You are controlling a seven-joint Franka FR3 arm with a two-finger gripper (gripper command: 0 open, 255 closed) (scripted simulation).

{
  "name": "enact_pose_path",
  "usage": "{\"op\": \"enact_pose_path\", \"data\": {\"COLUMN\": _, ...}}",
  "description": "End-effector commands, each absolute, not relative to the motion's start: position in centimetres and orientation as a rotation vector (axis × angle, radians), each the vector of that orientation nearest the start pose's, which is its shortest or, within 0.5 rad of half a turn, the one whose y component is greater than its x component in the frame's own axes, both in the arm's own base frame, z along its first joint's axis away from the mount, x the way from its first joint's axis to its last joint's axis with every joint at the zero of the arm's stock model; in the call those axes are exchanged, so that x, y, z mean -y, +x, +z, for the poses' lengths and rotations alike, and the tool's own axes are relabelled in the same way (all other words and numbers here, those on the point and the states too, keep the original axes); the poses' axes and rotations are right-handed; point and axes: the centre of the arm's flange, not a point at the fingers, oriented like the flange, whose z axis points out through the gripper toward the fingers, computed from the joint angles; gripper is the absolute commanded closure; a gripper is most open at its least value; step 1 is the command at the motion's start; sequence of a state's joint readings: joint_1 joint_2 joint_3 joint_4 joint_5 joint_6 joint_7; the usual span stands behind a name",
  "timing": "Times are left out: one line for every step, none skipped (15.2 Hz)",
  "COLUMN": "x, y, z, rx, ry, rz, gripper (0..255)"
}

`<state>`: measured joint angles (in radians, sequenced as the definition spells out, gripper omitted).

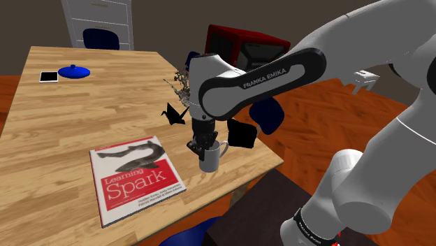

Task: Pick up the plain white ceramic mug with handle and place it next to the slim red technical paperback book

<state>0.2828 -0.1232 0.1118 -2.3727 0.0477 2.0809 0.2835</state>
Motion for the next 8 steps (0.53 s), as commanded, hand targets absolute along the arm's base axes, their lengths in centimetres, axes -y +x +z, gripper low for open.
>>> {"op": "enact_pose_path", "data": {"x": -18.01, "y": 42.62, "z": 35.91, "rx": 0.13, "ry": -3.159, "rz": 0.266, "gripper": 255}}
{"op": "enact_pose_path", "data": {"x": -18.01, "y": 42.62, "z": 35.91, "rx": 0.13, "ry": -3.159, "rz": 0.266, "gripper": 255}}
{"op": "enact_pose_path", "data": {"x": -18.01, "y": 42.62, "z": 35.91, "rx": 0.13, "ry": -3.159, "rz": 0.266, "gripper": 255}}
{"op": "enact_pose_path", "data": {"x": -18.01, "y": 42.62, "z": 35.91, "rx": 0.13, "ry": -3.159, "rz": 0.266, "gripper": 255}}
{"op": "enact_pose_path", "data": {"x": -18.01, "y": 42.62, "z": 35.91, "rx": 0.13, "ry": -3.159, "rz": 0.266, "gripper": 0}}
{"op": "enact_pose_path", "data": {"x": -18.01, "y": 42.62, "z": 35.91, "rx": 0.13, "ry": -3.159, "rz": 0.266, "gripper": 0}}
{"op": "enact_pose_path", "data": {"x": -18.01, "y": 42.62, "z": 35.91, "rx": 0.13, "ry": -3.159, "rz": 0.266, "gripper": 0}}
{"op": "enact_pose_path", "data": {"x": -18.01, "y": 42.62, "z": 35.91, "rx": 0.13, "ry": -3.159, "rz": 0.266, "gripper": 0}}
